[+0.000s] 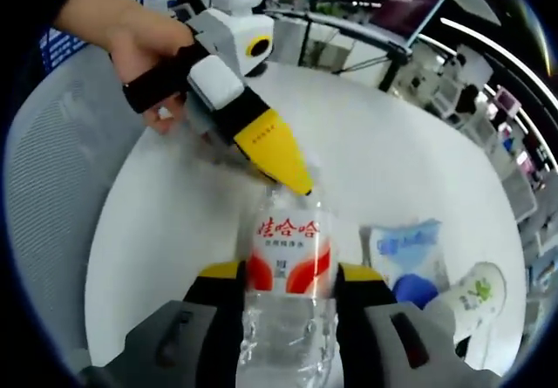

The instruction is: Arrange the tabletop items into an orderly group along one side of the table until the central work area is clear of visible clutter.

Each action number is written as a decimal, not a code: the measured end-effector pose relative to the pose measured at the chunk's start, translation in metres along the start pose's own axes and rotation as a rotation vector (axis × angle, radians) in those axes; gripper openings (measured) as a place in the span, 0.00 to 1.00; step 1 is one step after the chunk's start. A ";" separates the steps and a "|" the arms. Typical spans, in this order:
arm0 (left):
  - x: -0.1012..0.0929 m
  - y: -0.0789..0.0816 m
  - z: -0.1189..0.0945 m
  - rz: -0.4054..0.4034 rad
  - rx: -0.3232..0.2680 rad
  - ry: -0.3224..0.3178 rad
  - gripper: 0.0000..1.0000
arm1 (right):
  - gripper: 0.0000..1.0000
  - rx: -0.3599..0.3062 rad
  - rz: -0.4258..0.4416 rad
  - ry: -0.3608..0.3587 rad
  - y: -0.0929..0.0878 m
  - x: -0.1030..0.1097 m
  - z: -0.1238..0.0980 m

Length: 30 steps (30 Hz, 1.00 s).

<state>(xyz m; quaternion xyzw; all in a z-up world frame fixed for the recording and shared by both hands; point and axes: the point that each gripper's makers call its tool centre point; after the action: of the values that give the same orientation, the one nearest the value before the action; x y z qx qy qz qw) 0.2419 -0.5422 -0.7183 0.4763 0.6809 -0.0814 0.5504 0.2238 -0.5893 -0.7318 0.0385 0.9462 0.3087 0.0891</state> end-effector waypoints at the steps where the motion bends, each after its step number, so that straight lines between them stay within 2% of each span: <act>1: 0.000 0.000 0.000 -0.002 -0.001 0.000 0.40 | 0.37 -0.006 0.009 0.000 0.000 0.000 0.000; 5: -0.001 -0.003 0.002 -0.045 -0.014 -0.011 0.40 | 0.37 -0.012 0.014 0.000 -0.001 0.003 -0.001; 9: 0.000 -0.003 0.001 -0.122 -0.045 -0.021 0.38 | 0.37 -0.028 0.027 0.004 0.000 0.006 -0.002; 17: 0.002 0.000 0.001 -0.175 -0.074 -0.010 0.36 | 0.37 -0.060 0.043 -0.002 0.006 0.013 -0.002; 22: 0.005 0.004 -0.003 -0.227 -0.120 -0.009 0.32 | 0.37 -0.073 0.032 -0.015 0.009 0.017 -0.004; 30: -0.002 0.013 -0.007 -0.204 -0.141 -0.012 0.28 | 0.38 -0.099 0.064 -0.046 0.014 0.015 -0.005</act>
<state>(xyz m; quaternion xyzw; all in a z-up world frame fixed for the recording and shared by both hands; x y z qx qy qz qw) 0.2466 -0.5323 -0.7088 0.3642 0.7264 -0.0917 0.5756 0.2085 -0.5792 -0.7216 0.0713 0.9257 0.3570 0.1025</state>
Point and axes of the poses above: the point that each gripper's makers call its tool centre point, and the gripper's own axes: z roughly forward along the fingers, x roughly to its left, y roughly out of its top, and after that the axes turned 2 degrees about y, right-handed
